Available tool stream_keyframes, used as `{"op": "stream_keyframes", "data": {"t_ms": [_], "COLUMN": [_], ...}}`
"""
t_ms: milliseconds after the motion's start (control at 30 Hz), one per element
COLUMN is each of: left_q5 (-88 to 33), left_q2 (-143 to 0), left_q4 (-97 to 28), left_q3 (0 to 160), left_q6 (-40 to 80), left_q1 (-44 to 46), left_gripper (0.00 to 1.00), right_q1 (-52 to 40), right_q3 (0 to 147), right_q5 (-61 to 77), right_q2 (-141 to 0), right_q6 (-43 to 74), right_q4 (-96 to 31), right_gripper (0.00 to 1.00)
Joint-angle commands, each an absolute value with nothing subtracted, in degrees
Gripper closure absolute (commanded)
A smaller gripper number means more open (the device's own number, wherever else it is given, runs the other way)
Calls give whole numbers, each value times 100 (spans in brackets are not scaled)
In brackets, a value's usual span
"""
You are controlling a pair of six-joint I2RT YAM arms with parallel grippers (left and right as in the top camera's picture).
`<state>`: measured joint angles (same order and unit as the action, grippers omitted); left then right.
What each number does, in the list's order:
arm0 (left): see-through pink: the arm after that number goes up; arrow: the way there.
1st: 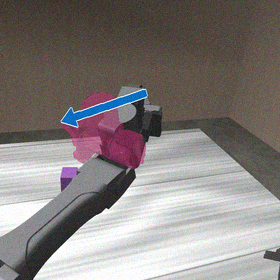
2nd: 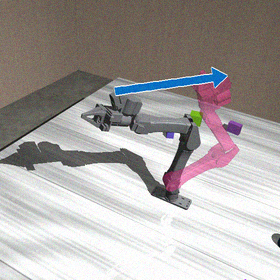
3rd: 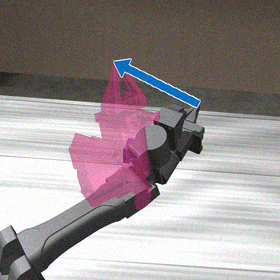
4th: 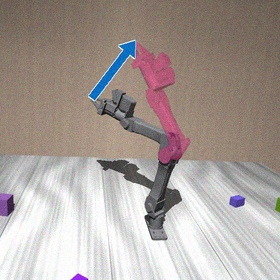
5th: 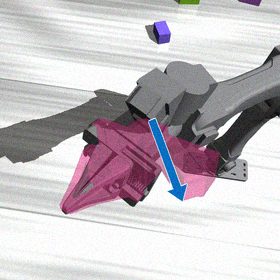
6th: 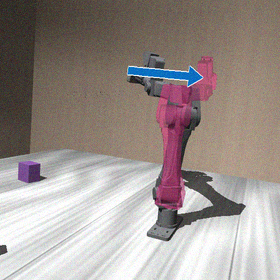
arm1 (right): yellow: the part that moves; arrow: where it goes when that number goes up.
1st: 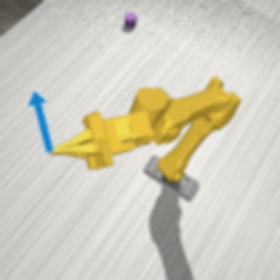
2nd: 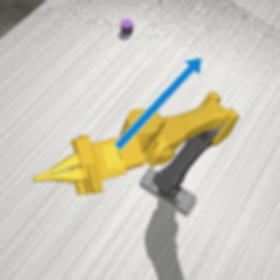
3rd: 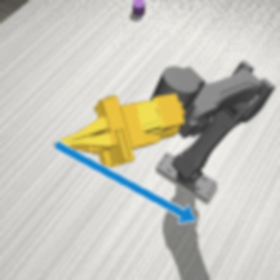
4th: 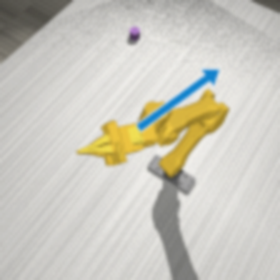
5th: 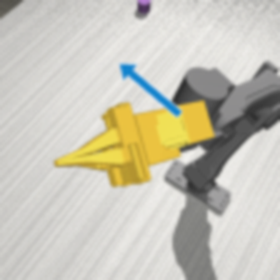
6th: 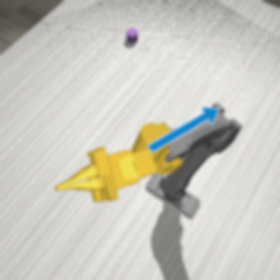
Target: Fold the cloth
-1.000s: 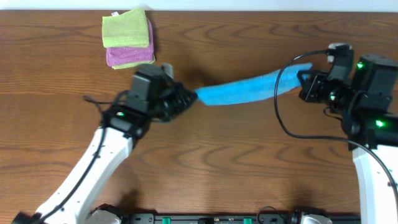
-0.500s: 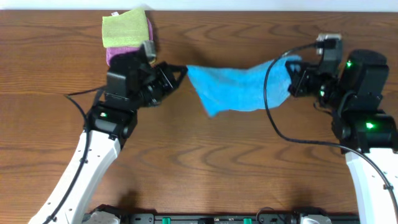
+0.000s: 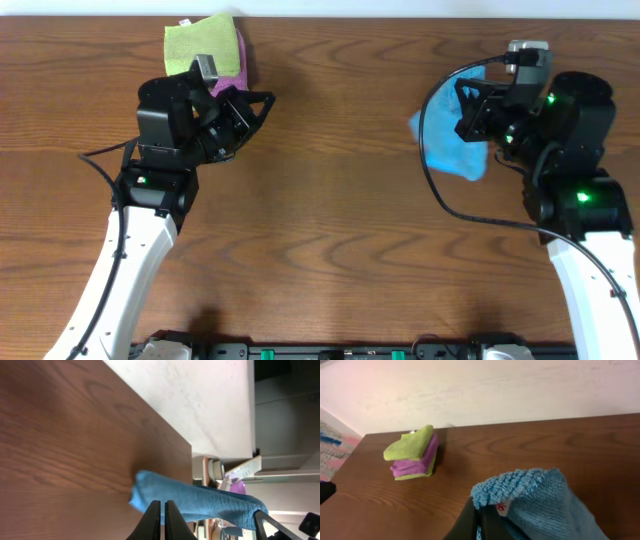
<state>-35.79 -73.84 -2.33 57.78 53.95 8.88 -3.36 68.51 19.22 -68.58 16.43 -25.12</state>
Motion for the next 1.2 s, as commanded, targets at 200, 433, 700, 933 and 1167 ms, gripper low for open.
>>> {"op": "stream_keyframes", "data": {"t_ms": [200, 433, 700, 933, 1167], "left_q5": [-4403, -4405, -5046, -5428, -5430], "left_q2": [-7550, -8224, -9303, -9675, -9677], "left_q4": [-1291, -1553, -690, -659, -1288], "left_q3": [5913, 5898, 5898, 5898, 5896], "left_q6": [5159, 5240, 5428, 5382, 5035], "left_q1": [1173, 1352, 1354, 1354, 1525], "left_gripper": [54, 52, 53, 53, 47], "right_q1": [-753, -869, -915, -1284, -1369], "right_q3": [6932, 6932, 7054, 7048, 7048], "right_q5": [1817, 1822, 2001, 1855, 530], "right_q2": [-7220, -7557, -7572, -7629, -7629], "right_q6": [1776, 2027, 2292, 2073, 2047], "right_q4": [-2316, -860, 71, -2757, -3710], "right_gripper": [98, 98, 98, 98, 98]}}
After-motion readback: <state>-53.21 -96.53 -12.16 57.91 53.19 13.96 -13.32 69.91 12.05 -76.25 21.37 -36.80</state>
